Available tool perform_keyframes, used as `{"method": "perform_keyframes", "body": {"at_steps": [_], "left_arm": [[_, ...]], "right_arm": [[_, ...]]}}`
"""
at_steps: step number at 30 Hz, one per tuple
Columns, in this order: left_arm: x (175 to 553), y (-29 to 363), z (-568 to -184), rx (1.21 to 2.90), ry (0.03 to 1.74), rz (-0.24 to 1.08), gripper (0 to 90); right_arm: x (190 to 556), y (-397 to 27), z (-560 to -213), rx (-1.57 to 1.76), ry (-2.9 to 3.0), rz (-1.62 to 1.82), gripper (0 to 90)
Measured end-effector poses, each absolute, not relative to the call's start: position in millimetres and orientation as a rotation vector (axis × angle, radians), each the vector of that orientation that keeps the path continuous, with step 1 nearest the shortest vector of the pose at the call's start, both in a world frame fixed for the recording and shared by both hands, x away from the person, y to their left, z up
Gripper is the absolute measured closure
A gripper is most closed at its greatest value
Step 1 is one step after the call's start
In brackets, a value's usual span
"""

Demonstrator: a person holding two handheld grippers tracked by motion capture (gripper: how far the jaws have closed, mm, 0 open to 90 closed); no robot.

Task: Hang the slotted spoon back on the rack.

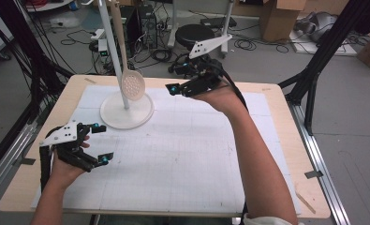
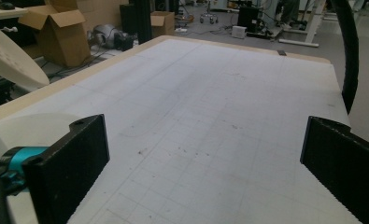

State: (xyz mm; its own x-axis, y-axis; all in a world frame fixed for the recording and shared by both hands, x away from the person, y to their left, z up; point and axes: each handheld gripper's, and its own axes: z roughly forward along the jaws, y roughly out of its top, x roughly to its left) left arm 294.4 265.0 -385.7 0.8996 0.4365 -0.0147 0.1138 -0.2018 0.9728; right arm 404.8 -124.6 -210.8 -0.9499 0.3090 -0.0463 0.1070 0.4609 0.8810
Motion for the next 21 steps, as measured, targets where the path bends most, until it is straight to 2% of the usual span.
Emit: {"method": "perform_keyframes", "body": {"at_steps": [21], "left_arm": [[296,264,-389,1.769,0.418,0.294,1.8]], "right_arm": [[368,-193,-266,0.527,2.413,1.549,18.3]]}}
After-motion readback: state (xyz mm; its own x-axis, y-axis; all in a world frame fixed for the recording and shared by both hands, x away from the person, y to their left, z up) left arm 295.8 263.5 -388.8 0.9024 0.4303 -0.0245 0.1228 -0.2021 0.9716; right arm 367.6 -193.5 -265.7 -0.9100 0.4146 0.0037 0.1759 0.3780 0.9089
